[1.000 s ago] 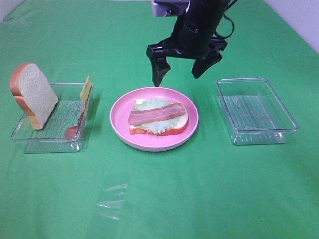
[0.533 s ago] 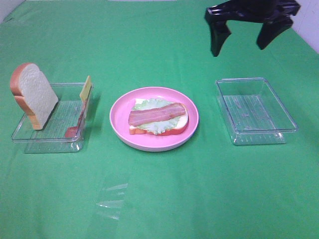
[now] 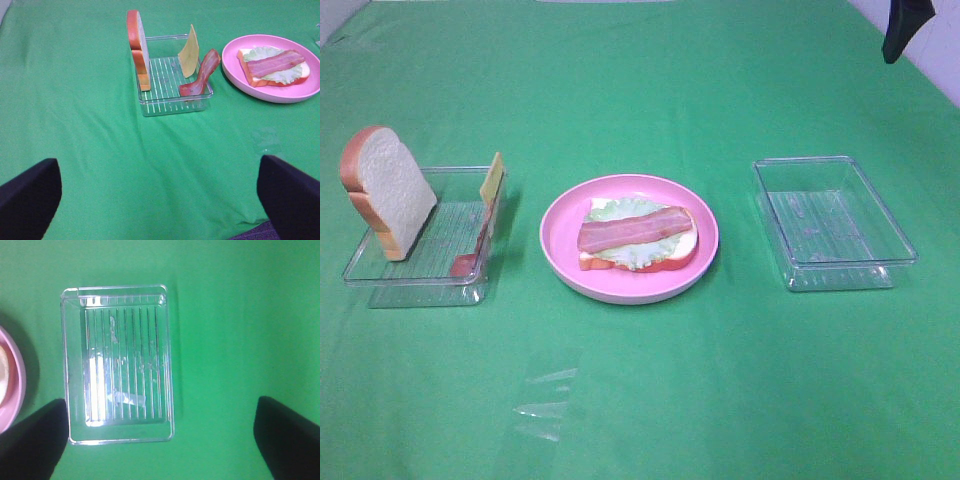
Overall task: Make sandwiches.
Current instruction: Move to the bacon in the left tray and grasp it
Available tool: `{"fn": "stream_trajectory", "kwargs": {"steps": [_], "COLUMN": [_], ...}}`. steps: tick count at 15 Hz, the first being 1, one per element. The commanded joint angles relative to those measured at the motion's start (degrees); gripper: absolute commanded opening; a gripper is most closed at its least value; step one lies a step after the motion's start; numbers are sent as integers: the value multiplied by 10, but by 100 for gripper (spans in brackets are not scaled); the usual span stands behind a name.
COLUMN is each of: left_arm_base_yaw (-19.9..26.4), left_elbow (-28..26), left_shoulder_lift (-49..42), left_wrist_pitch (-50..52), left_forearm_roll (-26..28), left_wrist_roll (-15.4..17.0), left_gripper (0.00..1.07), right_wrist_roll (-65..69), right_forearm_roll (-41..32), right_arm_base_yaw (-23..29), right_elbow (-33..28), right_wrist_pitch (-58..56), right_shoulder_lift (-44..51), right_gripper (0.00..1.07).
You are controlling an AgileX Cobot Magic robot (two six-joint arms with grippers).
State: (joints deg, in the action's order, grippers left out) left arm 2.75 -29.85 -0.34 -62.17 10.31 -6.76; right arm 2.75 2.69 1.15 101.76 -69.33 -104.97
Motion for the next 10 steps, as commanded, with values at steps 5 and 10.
{"fn": "stream_trajectory", "kwargs": {"steps": [5,10], "left_arm_base_yaw": [-3,-3], "left_elbow": [2,2], "left_shoulder_lift": [-2,-2], "left_wrist_pitch": [6,6], "left_forearm_roll": [6,6], "left_wrist_roll": [2,2], "left_gripper": [98,98], "right_wrist_roll": [10,22], "right_forearm_roll": [-41,-40], "right_arm_base_yaw": [1,1], "right_elbow": [-307,-494], "right_wrist_pitch": [-48,7], "right_shoulder_lift": [254,526], "right_gripper": [96,96]}}
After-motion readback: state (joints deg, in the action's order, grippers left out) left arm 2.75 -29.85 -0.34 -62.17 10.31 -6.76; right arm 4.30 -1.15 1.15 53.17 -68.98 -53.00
